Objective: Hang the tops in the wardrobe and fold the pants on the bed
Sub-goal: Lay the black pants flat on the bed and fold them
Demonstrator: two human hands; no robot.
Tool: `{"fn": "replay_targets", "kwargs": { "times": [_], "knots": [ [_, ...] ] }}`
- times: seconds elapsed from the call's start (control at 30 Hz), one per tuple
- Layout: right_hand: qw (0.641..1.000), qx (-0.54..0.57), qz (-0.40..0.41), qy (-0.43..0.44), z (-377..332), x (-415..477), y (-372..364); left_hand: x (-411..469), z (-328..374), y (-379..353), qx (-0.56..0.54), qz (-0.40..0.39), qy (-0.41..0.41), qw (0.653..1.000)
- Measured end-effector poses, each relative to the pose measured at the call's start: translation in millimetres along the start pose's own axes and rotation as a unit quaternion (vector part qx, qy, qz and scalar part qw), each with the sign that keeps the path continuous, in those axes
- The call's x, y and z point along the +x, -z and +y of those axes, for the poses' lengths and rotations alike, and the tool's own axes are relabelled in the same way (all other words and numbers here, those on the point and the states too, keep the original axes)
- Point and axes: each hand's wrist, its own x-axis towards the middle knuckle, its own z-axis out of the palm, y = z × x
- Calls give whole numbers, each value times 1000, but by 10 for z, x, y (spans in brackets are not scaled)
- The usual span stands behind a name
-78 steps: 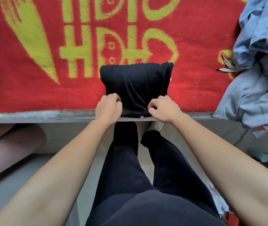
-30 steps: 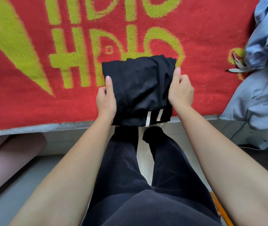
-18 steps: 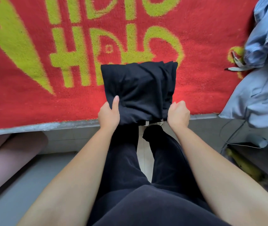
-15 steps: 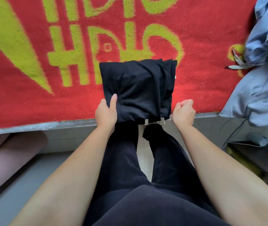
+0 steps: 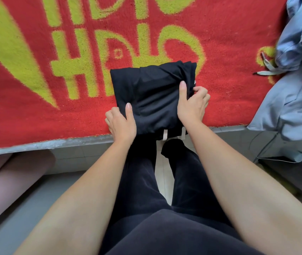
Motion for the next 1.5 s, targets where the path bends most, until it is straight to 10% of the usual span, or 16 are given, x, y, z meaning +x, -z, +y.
{"fn": "replay_targets", "kwargs": {
  "times": [0.37, 0.63, 0.93, 1.2, 1.5],
  "knots": [
    [969, 112, -214, -49, 98, 10, 144, 409, 201, 238, -342, -195, 105, 913],
    [888, 264, -351, -138, -24, 166, 340, 452, 314, 455, -454, -369, 73, 808],
    [834, 310, -449, -80, -423, 130, 960, 409, 329, 1031, -455, -413, 69, 786],
    [815, 287, -500, 58, -1484, -429, 1978, -418, 764, 2224, -519, -333, -69, 784],
    [697, 229, -650, 197, -2161, -1723, 2758, -2356, 157, 3403, -597, -153, -191, 764]
  ]
}}
